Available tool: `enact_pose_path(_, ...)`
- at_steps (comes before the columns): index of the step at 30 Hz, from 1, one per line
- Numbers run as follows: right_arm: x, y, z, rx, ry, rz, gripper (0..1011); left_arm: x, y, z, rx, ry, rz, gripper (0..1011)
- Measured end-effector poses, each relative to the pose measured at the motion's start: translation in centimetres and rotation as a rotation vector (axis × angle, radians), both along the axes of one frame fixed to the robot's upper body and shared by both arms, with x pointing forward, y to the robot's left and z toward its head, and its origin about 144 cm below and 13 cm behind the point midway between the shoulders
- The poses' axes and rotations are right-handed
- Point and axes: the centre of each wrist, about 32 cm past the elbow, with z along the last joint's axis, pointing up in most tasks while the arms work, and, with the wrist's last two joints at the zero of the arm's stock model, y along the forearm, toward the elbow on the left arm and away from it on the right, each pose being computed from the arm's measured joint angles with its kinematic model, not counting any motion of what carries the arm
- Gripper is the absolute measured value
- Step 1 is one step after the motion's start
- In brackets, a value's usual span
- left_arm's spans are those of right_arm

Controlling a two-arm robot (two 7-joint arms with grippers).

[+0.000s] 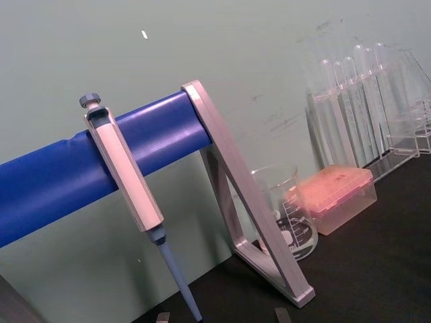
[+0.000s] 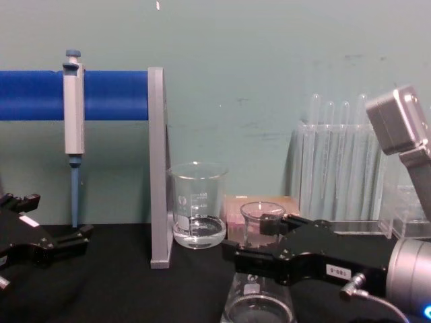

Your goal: Grasp the erlenmeyer flask with one hand, shake it three times, then place it back.

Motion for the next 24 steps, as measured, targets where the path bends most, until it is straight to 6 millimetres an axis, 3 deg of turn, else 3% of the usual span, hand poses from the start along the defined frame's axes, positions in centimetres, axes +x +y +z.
enact_pose_path(2, 0.0, 0.0, 0.0, 0.0, 0.0, 0.0, 838, 0.0, 0.0, 0.0, 0.0, 0.0, 0.0, 1001)
enact_pose_path(13, 0.0, 0.0, 0.0, 0.001, 0.0, 0.0, 481, 0.0, 0.0, 0.0, 0.0, 0.0, 0.0, 1001)
enact_pose_path(24, 0.0, 0.0, 0.0, 0.001, 0.0, 0.0, 457, 0.0, 0.0, 0.0, 0.0, 0.0, 0.0, 1001)
